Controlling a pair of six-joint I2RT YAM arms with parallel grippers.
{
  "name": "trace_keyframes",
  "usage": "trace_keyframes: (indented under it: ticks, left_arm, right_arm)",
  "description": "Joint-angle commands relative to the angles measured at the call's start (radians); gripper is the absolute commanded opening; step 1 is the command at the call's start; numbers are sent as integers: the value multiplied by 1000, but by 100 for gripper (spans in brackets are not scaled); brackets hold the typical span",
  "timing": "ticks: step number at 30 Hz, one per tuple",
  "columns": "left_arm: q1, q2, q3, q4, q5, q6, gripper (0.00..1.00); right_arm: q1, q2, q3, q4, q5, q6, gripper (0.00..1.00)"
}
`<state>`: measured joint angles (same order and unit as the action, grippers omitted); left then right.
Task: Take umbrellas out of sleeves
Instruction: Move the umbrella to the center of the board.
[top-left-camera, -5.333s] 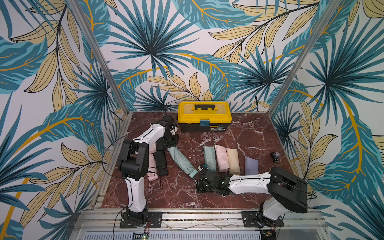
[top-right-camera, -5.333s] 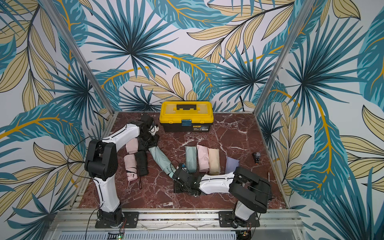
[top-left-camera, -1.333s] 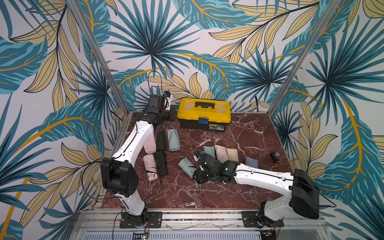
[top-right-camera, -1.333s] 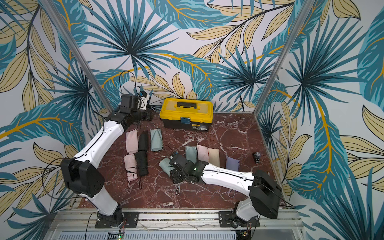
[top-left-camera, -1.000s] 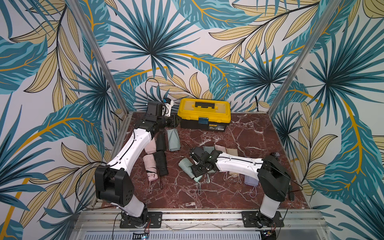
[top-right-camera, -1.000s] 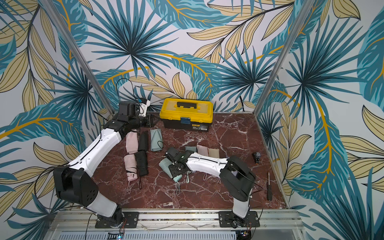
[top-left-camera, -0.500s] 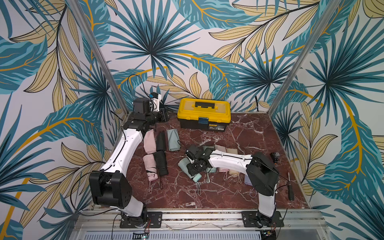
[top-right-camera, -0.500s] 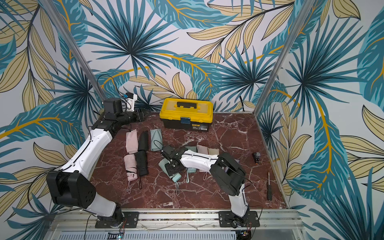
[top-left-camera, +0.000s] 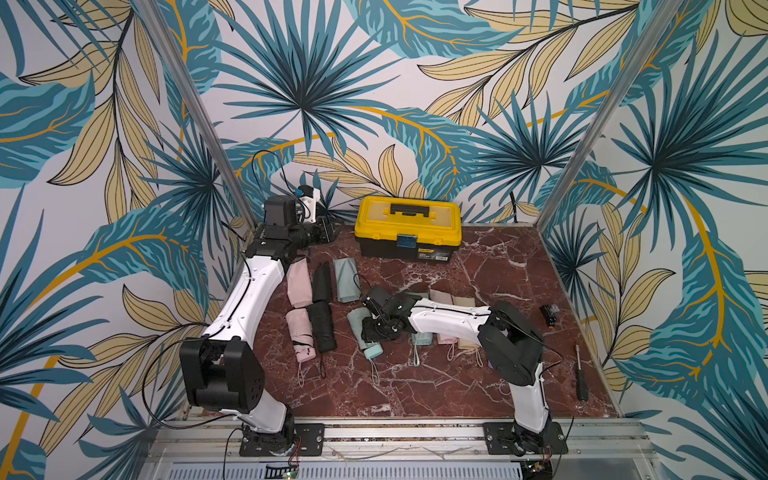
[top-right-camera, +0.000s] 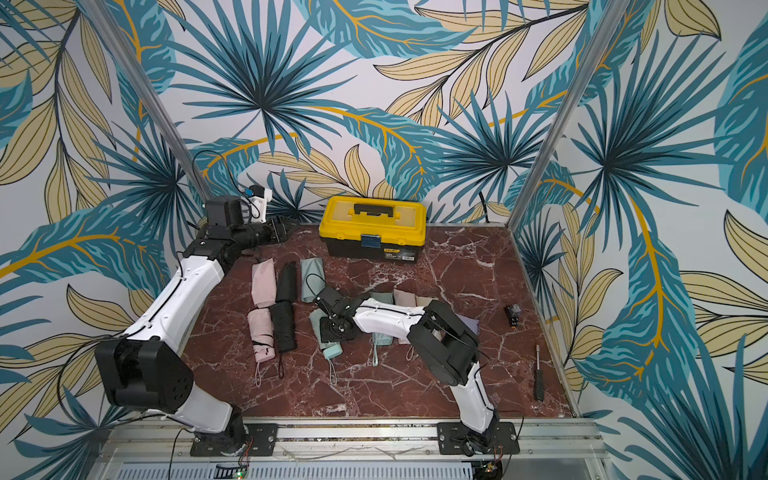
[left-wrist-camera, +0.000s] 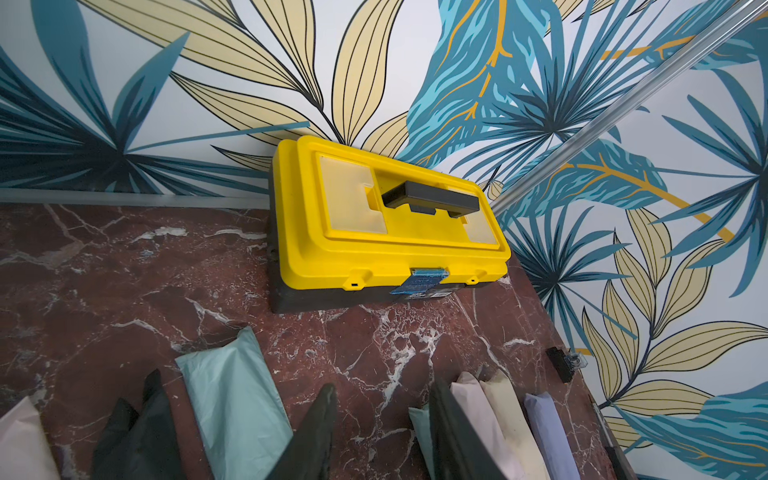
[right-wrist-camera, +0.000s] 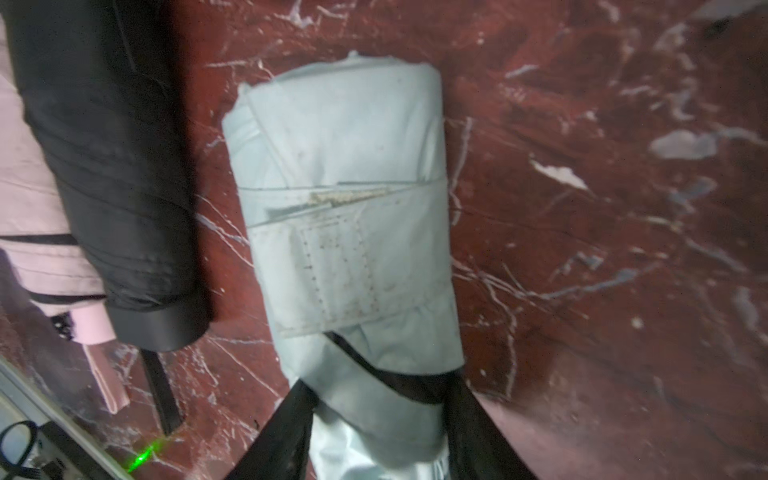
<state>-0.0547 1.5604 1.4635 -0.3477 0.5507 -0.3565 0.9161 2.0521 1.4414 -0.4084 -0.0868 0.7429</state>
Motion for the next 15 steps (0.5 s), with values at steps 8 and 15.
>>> trace_keyframes:
  ticks: [8,15]
  left_arm:
    - [16,8,-3,26,16,1,38]
    - [22,8,0,26,23,-4,38]
  right_arm:
    - [-1,110,69,88,-70,135,51]
    - [0,141,117,95,-82,163,51]
